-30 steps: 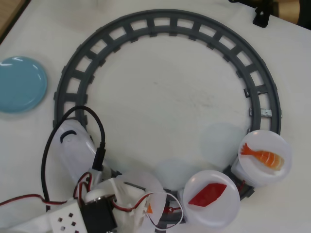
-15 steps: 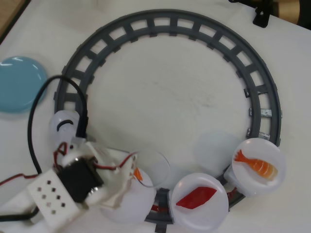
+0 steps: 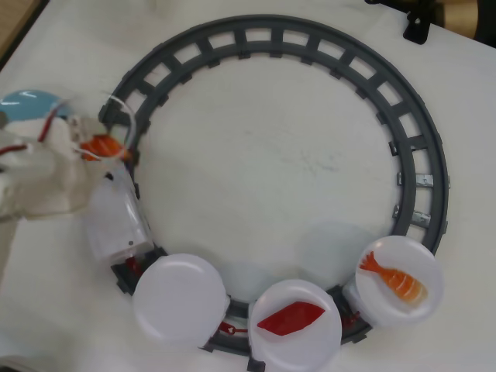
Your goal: Pick up the sushi from the Shinkansen and put it on the blue dish
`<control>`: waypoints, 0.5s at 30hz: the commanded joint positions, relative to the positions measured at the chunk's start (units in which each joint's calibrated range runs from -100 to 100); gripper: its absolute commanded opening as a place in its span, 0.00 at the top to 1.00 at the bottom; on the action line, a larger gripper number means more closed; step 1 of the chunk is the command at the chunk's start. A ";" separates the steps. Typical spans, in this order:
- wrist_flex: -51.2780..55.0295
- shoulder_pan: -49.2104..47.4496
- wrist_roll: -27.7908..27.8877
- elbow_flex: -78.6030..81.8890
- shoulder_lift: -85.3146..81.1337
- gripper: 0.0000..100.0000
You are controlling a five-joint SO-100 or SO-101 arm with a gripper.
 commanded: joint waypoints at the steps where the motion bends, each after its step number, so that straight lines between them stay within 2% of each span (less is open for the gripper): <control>1: -5.28 -8.84 -1.69 1.96 2.05 0.97; 8: -9.78 -20.99 -3.67 2.69 11.92 0.97; 15: -9.78 -25.92 -3.67 -1.91 20.47 0.97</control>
